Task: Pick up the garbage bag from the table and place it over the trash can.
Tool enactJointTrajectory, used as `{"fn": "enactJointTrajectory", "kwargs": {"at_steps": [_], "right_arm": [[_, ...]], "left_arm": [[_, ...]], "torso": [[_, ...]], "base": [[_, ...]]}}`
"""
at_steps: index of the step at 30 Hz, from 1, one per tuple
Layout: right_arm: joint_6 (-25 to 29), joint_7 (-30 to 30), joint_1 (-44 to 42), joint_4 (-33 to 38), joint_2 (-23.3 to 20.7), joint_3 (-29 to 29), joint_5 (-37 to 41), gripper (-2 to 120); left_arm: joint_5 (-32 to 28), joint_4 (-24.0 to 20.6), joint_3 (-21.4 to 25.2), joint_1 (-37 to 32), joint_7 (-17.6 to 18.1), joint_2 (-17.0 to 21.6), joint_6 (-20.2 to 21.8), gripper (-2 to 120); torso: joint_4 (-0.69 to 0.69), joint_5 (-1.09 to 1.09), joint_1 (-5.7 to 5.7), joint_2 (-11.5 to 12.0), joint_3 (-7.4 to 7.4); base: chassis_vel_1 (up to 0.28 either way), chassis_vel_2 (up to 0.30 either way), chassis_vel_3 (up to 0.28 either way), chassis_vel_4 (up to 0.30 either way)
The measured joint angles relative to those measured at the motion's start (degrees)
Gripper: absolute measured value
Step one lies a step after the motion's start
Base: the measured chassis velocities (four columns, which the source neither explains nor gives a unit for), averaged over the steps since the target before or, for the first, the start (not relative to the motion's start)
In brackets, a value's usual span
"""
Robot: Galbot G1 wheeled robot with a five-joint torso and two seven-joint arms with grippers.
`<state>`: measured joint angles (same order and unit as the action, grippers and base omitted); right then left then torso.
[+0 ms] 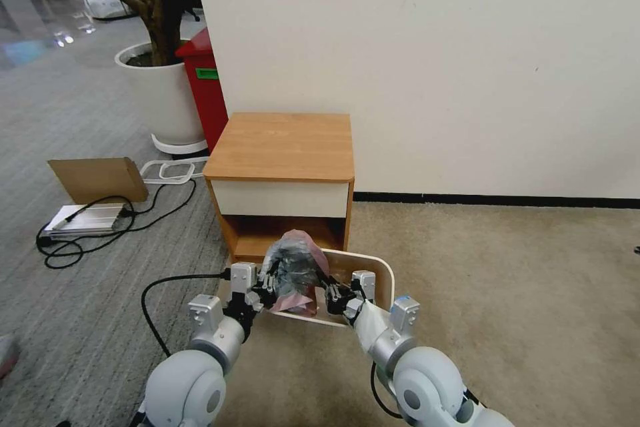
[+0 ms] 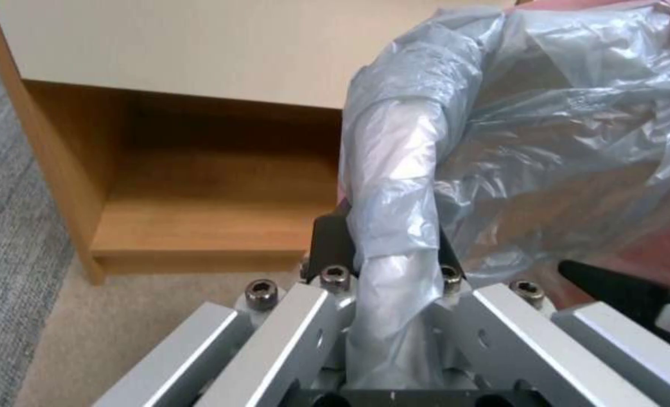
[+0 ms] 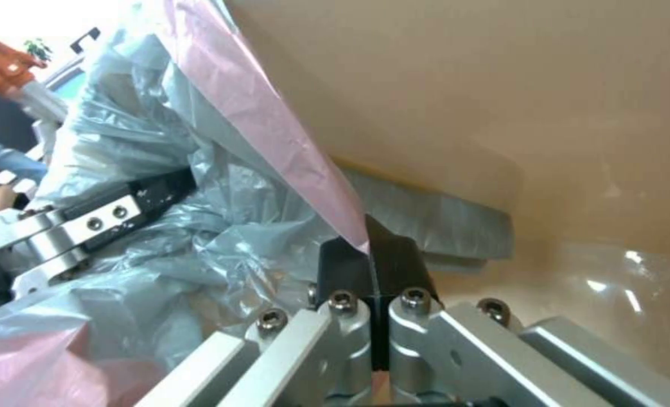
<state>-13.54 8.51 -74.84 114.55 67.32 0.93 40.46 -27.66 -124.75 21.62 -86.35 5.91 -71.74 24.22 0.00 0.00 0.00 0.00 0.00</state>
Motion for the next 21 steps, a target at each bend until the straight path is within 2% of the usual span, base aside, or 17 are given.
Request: {"fn": "enactJointTrajectory", "kwargs": {"at_steps": [13, 21], "right_arm": [[2.5, -1.3, -0.2, 0.4, 0.7, -0.1, -0.3, 0], [4.8, -4.9, -2.1, 2.8, -0.3, -1.2, -1.7, 0]], "left_arm": [[-0.2, 0.0, 0.1, 0.1, 0.3, -0.2, 0.1, 4], [-0.4, 1.2, 0.2, 0.4, 1.1, -0.3, 0.5, 4]], "torso": [[0.0, 0.0, 0.0, 0.0, 0.0], [0.0, 0.0, 0.0, 0.0, 0.0]], "base": [[0.0, 0.0, 0.0, 0.0], [0.0, 0.0, 0.0, 0.0]]}}
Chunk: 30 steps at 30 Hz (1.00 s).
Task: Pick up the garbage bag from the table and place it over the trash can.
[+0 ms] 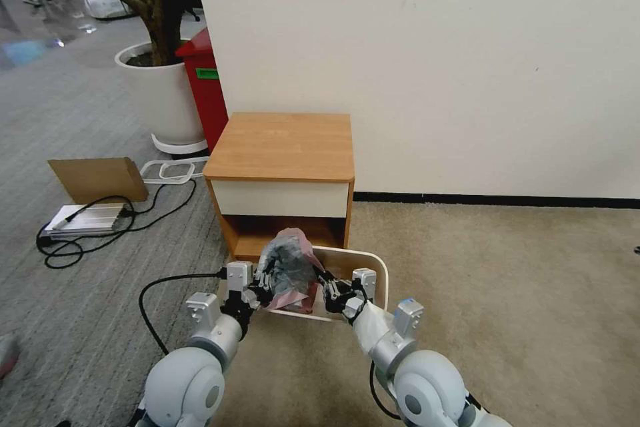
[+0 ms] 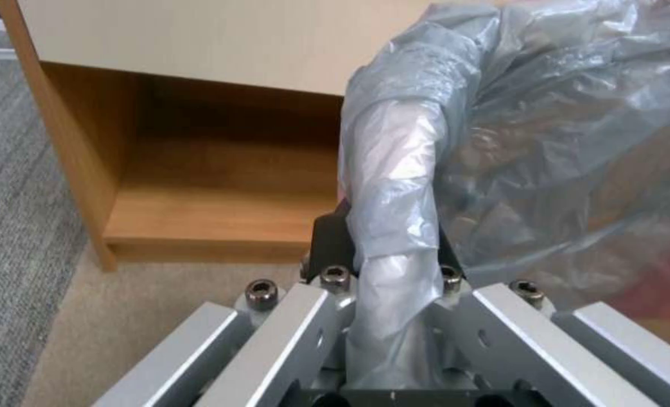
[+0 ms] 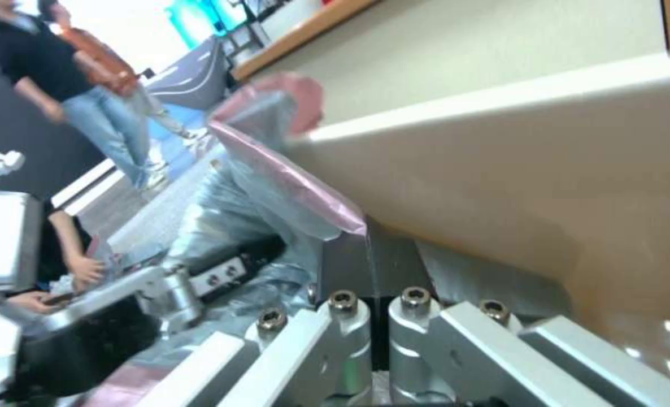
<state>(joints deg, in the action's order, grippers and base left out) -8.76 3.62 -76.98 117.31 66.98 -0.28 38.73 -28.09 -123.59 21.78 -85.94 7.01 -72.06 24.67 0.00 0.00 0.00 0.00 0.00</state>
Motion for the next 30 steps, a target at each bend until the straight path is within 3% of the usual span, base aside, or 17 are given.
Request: {"fn": "enactJointTrajectory", "kwargs": {"at_steps": [11, 26, 30], "right_arm": [[2.1, -2.7, -0.1, 1.6, -0.5, -1.1, -0.4, 0], [2.1, -4.1, 1.0, -3.0, -1.6, 0.3, -3.7, 0], [2.0, -4.2, 2.5, -4.2, -2.2, 0.3, -4.0, 15]], "left_arm": [[0.0, -0.2, -0.6, -0.2, 0.1, -0.2, 0.7, 4], [-0.2, -1.0, -0.4, -0.1, 0.0, 0.2, 0.7, 4], [-0.3, -1.5, -0.8, -0.4, 0.0, 0.3, 0.7, 4]], "torso": [[0.0, 0.01, 0.0, 0.0, 0.0], [0.0, 0.01, 0.0, 0.0, 0.0], [0.0, 0.0, 0.0, 0.0, 0.0]], "base": [[0.0, 0.0, 0.0, 0.0], [0.0, 0.0, 0.0, 0.0], [0.0, 0.0, 0.0, 0.0]]}}
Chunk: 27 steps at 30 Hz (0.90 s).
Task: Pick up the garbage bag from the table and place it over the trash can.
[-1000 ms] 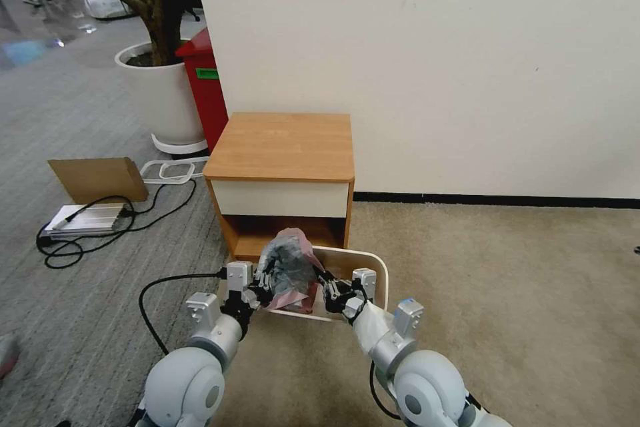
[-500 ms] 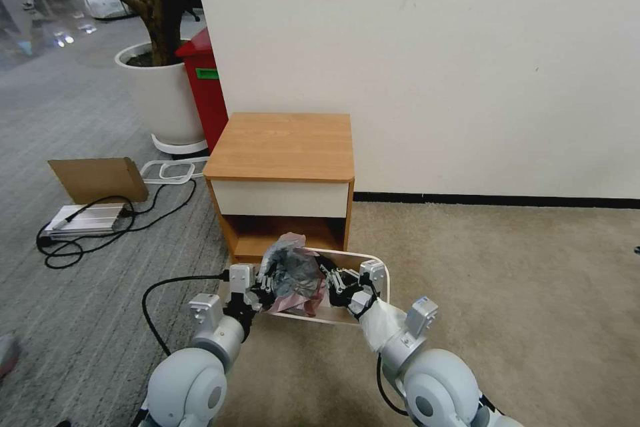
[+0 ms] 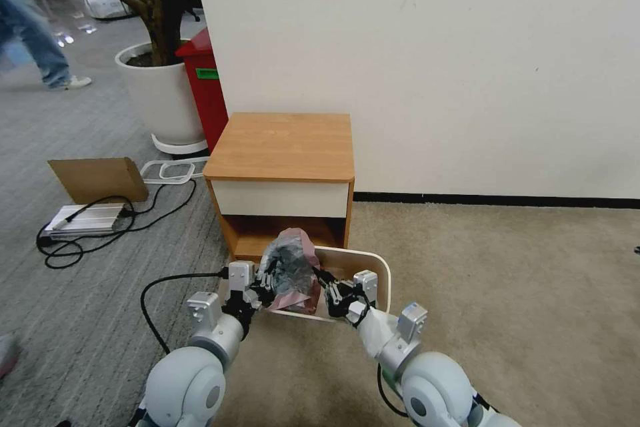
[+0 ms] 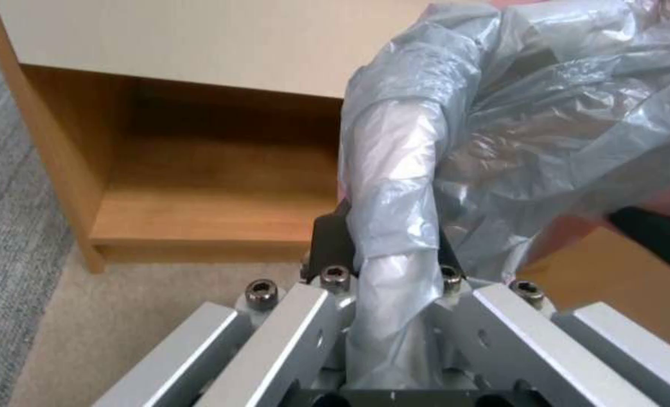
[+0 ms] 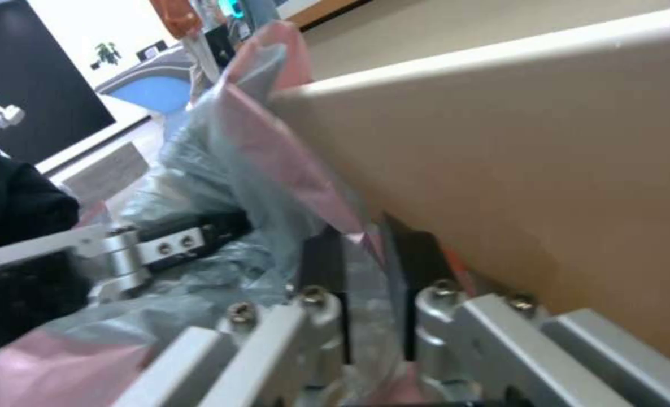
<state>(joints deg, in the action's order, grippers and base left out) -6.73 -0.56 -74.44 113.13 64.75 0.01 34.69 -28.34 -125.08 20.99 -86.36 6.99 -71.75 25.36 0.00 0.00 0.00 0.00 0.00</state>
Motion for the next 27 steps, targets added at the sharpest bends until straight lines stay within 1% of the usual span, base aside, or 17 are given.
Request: {"fn": "enactJointTrajectory", "kwargs": {"at_steps": [1, 2, 3, 7, 8, 12, 13, 14, 16, 17, 20, 24, 27], "right_arm": [[0.0, 0.0, 0.3, -0.3, -0.2, 0.1, -0.1, 18], [0.0, 0.0, 0.6, -0.8, -0.4, 0.3, -0.4, 25], [0.0, 0.0, 0.6, -0.8, -0.4, 0.3, -0.4, 25], [0.6, -0.6, 0.7, -2.0, -0.8, 0.3, -1.5, 40], [0.6, -0.6, 0.7, -2.0, -0.8, 0.3, -1.5, 40], [1.2, -2.2, 1.7, -2.4, -1.3, 0.2, -2.4, 60], [1.2, -2.2, 1.7, -2.4, -1.3, 0.2, -2.4, 60], [1.2, -2.6, 2.2, -2.4, -1.8, 0.4, -2.4, 63], [1.2, -4.1, 3.2, -2.6, -2.8, 0.8, -2.4, 75], [1.2, -4.1, 3.2, -2.6, -2.8, 0.8, -2.4, 75], [1.4, -6.6, 4.4, -3.2, -3.8, 1.2, -2.3, 89], [1.5, -7.4, 5.1, -3.7, -4.1, 1.7, -2.2, 92], [1.5, -7.5, 5.2, -3.7, -4.1, 2.0, -2.1, 92]], "left_arm": [[0.0, -0.1, -0.1, -0.1, 0.0, 0.0, 0.0, 4], [0.0, -0.2, -0.3, -0.1, 0.0, -0.1, 0.0, 4], [0.0, -0.2, -0.3, -0.1, 0.0, -0.1, 0.0, 4], [0.1, -0.2, -0.5, -0.3, 0.0, -0.2, 0.1, 4], [0.1, -0.2, -0.5, -0.3, 0.0, -0.2, 0.1, 4], [0.2, -0.2, -0.6, -0.5, 0.0, -0.2, 0.2, 4], [0.2, -0.2, -0.6, -0.5, 0.0, -0.2, 0.2, 4], [0.2, -0.2, -0.6, -0.6, 0.0, -0.2, 0.2, 4], [0.2, -0.2, -0.7, -0.7, 0.0, -0.2, 0.2, 4], [0.2, -0.2, -0.7, -0.7, 0.0, -0.2, 0.2, 4], [0.3, -0.2, -0.8, -0.9, 0.0, -0.2, 0.3, 4], [0.3, -0.4, -1.0, -1.0, 0.0, -0.3, 0.5, 4], [0.4, -0.4, -1.1, -1.1, 0.0, -0.3, 0.6, 4]], "torso": [[0.0, 0.0, 0.0, 0.0, 0.0], [0.0, 0.0, 0.0, 0.0, 0.0], [0.0, 0.0, 0.0, 0.0, 0.0], [0.01, 0.0, 0.0, 0.0, 0.0], [0.01, 0.0, 0.0, 0.0, 0.0], [0.01, 0.0, 0.0, 0.0, 0.0], [0.01, 0.0, 0.0, 0.0, 0.0], [0.0, 0.0, 0.0, 0.0, 0.0], [0.0, 0.0, 0.0, 0.0, 0.0], [0.0, 0.0, 0.0, 0.0, 0.0], [0.0, 0.0, 0.0, 0.0, 0.0], [0.0, 0.0, 0.0, 0.0, 0.0], [0.0, 0.0, 0.0, 0.0, 0.0]], "base": [[0.0, 0.0, 0.0, 0.0], [0.0, 0.0, 0.0, 0.0], [0.0, 0.0, 0.0, 0.0], [0.0, 0.0, 0.0, 0.0], [0.0, 0.0, 0.0, 0.0], [0.0, 0.0, 0.0, 0.0], [0.0, 0.0, 0.0, 0.0], [0.0, 0.0, 0.0, 0.0], [0.0, 0.0, 0.0, 0.0], [0.0, 0.0, 0.0, 0.0], [0.0, 0.0, 0.0, 0.0], [0.0, 0.0, 0.0, 0.0], [0.0, 0.0, 0.0, 0.0]]}}
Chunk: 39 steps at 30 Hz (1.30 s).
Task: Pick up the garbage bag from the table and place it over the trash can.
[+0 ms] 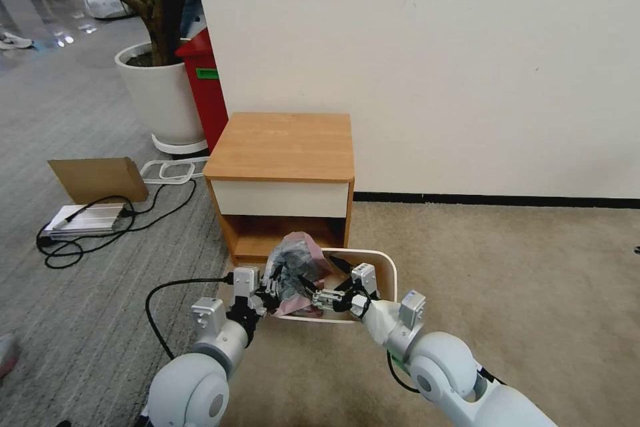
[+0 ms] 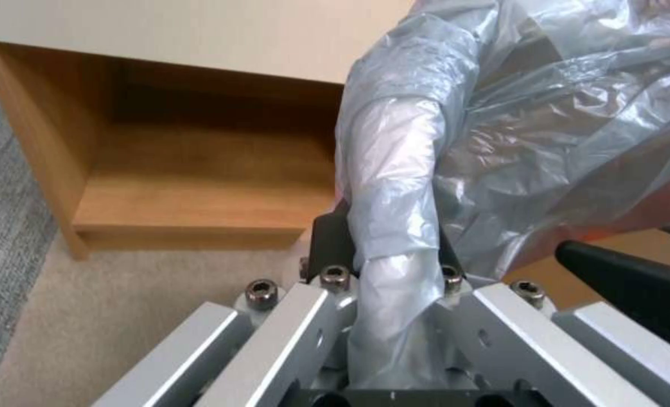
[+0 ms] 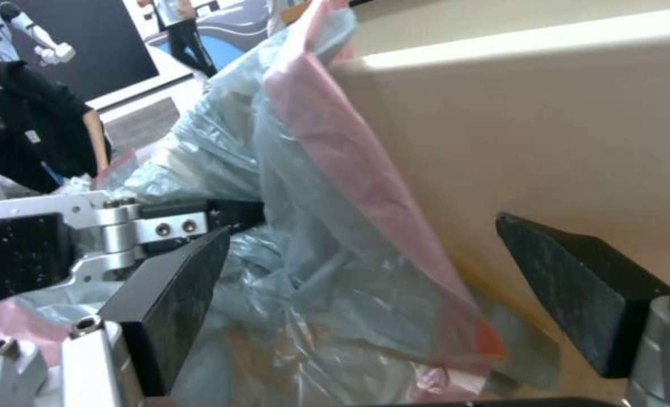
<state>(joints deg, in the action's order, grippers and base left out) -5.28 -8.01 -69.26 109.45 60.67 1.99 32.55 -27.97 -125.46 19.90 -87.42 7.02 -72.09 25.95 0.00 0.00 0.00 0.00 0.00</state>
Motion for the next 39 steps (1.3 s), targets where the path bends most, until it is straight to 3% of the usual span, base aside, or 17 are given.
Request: {"fn": "enactJointTrajectory", "kwargs": {"at_steps": [3, 7, 15, 18, 26, 39], "right_arm": [[0.0, 0.0, 0.0, 0.0, 0.2, 0.3, 0.0, 89], [-0.1, 0.1, -0.1, -0.4, 1.0, 0.8, -0.1, 68], [0.0, 0.3, -0.2, -0.8, 0.9, 0.8, -0.2, 45], [0.1, 0.3, -0.4, -0.9, 0.9, 0.5, -0.3, 29], [0.5, 0.3, -1.2, -0.9, 0.7, 0.3, -0.5, 1], [1.6, 0.0, -2.3, 1.4, 0.8, -1.4, -0.5, 0]], "left_arm": [[0.0, 0.0, -0.2, 0.0, 0.0, -0.1, 0.1, 4], [0.0, 0.2, -0.6, 0.0, 0.0, -0.1, 0.2, 4], [0.0, 0.4, -0.9, 0.0, 0.0, -0.1, 0.2, 4], [0.0, 0.6, -0.8, 0.3, 0.0, -0.1, 0.2, 4], [-0.2, 1.1, 0.2, 0.9, 0.0, 0.1, 0.2, 4], [-0.5, 1.5, 0.9, 1.4, 0.1, 0.3, 0.2, 4]], "torso": [[0.0, 0.0, 0.0, 0.0, 0.0], [0.0, 0.0, 0.0, 0.0, 0.0], [0.0, 0.0, 0.0, 0.0, 0.0], [0.0, 0.0, 0.0, 0.0, 0.0], [0.0, 0.0, 0.0, 0.0, 0.0], [0.0, 0.0, 0.0, 0.0, 0.0]], "base": [[0.0, 0.0, 0.0, 0.0], [0.0, 0.0, 0.0, 0.0], [0.0, 0.0, 0.0, 0.0], [0.0, 0.0, 0.0, 0.0], [0.0, 0.0, 0.0, 0.0], [0.0, 0.0, 0.0, 0.0]]}}
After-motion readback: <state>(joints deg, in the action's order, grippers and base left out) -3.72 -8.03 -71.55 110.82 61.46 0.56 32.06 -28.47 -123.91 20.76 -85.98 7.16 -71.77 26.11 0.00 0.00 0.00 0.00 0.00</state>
